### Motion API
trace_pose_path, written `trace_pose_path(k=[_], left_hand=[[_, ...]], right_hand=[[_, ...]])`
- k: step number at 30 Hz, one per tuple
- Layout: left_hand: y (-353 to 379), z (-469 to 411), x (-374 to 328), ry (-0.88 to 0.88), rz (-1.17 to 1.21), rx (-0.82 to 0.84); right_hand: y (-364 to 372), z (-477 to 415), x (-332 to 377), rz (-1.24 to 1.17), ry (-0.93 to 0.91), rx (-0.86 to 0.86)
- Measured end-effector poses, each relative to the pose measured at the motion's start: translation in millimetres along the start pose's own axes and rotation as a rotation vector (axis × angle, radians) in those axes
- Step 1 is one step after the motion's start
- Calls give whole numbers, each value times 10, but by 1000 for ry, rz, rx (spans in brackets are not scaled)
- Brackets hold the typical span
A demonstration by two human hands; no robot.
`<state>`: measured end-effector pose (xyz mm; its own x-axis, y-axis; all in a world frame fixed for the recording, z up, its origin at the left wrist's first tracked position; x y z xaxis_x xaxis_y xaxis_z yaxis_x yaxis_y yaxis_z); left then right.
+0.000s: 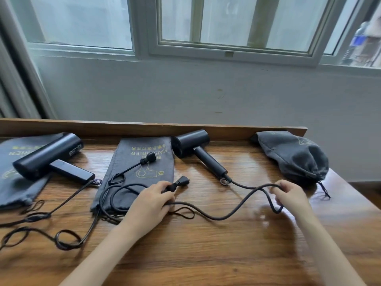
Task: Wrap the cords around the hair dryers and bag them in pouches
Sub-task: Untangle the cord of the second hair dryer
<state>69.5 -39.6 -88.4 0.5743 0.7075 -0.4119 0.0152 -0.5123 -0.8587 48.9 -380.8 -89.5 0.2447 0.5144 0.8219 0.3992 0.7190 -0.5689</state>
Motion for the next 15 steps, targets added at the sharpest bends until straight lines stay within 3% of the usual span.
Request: trace_pose_path(k=[4, 6, 10, 15], left_hand=[[-129, -62, 16, -106, 259, -115], [-260, -101, -63, -121, 389, -219], [-572, -248, -498, 18, 403, -441], [-599, -556, -1278, 317, 274, -342]], right_hand=[[182, 135, 129, -39, -26, 368], [205, 209, 234, 54, -86, 456], [190, 399, 782, 335, -417, 216], [532, 869, 1522, 233, -900, 274]])
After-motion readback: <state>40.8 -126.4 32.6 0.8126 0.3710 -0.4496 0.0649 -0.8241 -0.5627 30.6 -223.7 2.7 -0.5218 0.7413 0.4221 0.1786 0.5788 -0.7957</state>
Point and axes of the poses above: each hand's wrist, its own z-axis away from the middle knuckle, its own y-axis out of the palm, x = y × z, the point moved 8 cm from there along -z, towards the middle knuckle, and after that the axes turned 8 degrees about z, right-handed, at the moved point
